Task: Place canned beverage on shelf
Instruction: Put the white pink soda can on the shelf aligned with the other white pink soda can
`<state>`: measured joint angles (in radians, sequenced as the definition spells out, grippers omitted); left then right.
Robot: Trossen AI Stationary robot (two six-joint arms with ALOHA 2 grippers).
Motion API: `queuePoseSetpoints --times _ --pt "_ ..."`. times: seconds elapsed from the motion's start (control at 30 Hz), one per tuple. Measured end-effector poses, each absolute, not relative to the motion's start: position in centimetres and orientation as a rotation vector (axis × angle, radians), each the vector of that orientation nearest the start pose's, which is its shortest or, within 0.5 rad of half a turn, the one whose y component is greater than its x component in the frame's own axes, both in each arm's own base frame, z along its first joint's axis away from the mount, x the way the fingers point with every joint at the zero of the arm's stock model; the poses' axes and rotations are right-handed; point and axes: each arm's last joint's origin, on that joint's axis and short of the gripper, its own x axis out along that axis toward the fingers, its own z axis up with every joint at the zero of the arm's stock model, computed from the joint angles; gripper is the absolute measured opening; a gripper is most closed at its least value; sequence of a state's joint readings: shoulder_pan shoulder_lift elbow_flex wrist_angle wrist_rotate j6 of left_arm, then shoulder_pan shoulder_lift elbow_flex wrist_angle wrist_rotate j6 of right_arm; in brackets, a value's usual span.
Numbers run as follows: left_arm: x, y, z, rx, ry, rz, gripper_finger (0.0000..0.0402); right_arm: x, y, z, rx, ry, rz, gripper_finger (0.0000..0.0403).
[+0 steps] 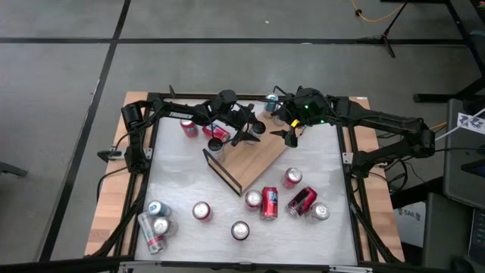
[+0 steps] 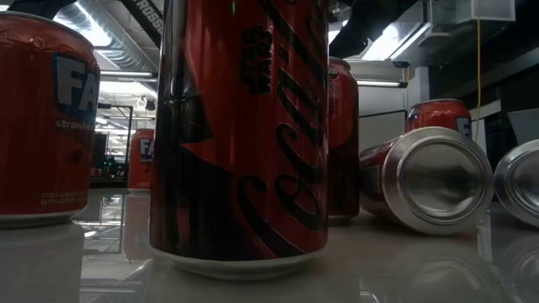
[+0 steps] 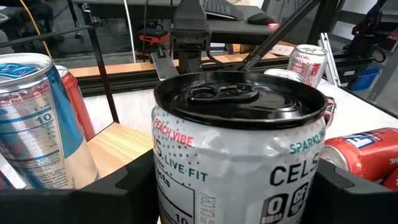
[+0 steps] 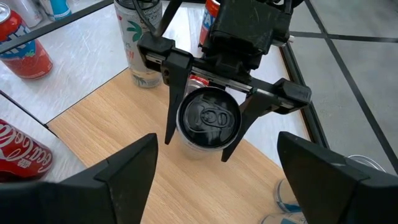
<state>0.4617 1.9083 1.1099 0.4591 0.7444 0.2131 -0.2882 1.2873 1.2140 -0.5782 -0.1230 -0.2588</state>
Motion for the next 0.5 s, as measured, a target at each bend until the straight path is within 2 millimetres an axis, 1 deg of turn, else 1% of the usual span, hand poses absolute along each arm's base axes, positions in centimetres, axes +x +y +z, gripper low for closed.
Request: queuePoseSetpoints --times 0.1,0.23,0.37,0.5 --pt "37.2 16.3 18.9 0.017 0.249 -0.307 0.0278 26.3 -7.4 33.9 -0.114 0.661 -0.074 0.0321" --pt "37.1 16.3 18.8 0.012 0.256 -0.307 0.0294 27.0 -7.6 33.0 -0.107 0.694 -0.070 0.0321" --pt "37.1 16.3 18.8 0.013 0.255 -0.307 0.0298 27.6 -7.8 32.2 -0.099 0.725 -0.066 0.0321" --pt "37.1 16.3 19.0 0.011 0.248 -0.302 0.0299 27.9 -7.9 31.9 -0.097 0.737 -0.064 0.0321"
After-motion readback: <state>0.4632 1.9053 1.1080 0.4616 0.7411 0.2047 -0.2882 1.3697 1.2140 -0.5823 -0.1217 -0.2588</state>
